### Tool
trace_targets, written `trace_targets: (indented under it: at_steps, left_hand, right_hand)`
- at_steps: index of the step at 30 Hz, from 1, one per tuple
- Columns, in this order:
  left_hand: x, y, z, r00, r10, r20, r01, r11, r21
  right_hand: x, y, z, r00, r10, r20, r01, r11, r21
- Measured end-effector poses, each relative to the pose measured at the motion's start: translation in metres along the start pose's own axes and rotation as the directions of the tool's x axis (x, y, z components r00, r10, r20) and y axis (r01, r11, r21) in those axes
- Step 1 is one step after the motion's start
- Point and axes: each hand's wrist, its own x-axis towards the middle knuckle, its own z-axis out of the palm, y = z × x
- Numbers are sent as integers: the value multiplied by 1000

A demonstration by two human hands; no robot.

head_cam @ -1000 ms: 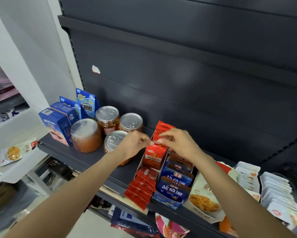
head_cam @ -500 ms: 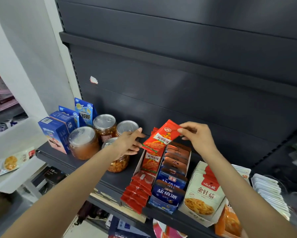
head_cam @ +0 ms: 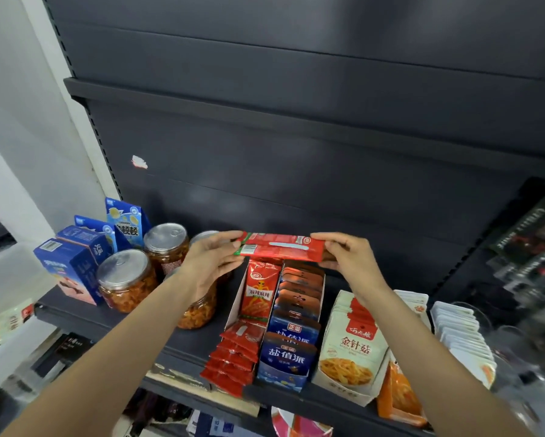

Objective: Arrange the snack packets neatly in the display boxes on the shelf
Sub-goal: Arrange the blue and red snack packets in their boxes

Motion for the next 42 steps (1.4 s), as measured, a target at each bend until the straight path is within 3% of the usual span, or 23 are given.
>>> trace_targets:
  at_steps: [2, 4, 10, 14, 18, 22, 25, 29, 35, 42]
  left_hand:
    - [-3, 2, 3, 993, 102, -53, -100, 994, 41]
    - [-6, 2, 5, 981, 192, -28, -189, 978, 82]
    - [-20, 4, 2, 904, 417, 97, -427, 857, 289]
    - [-23, -1, -2, 872, 480, 99, -484, 812, 326]
    - [-21, -8, -7, 919, 394, 28, -392, 901, 188]
    - [-19, -19, -9, 981, 183, -69, -184, 983, 2]
    - [-14, -28, -12, 997, 13, -80, -12, 1000, 8]
    - [-8, -35, -11, 980, -196, -42, 197, 979, 44]
    - [1, -47, -18, 997, -60, -49, 77, 850, 521]
    - [9, -51, -20, 984, -104, 147, -16, 765, 644]
  right_hand:
    - [-6, 1, 0, 995, 94, 14, -95, 980, 172]
    - [-11, 5, 0, 995, 99, 10, -98, 966, 238]
    - [-16, 9, 1, 999, 42, -26, -37, 985, 167]
    - [-20, 10, 1, 1000, 19, -14, -16, 986, 168]
    - [-22, 8, 3, 999, 39, 10, -40, 986, 164]
    - [-23, 2, 8, 999, -46, 13, 46, 999, -29]
    - [-22, 3, 12, 986, -161, -39, 145, 954, -263]
    - [-22, -2, 15, 965, -262, -27, 229, 886, -403]
    - [-9, 3, 30, 983, -158, 92, 182, 806, -563]
    - [5, 7, 68, 959, -59, 278, 253, 619, -744]
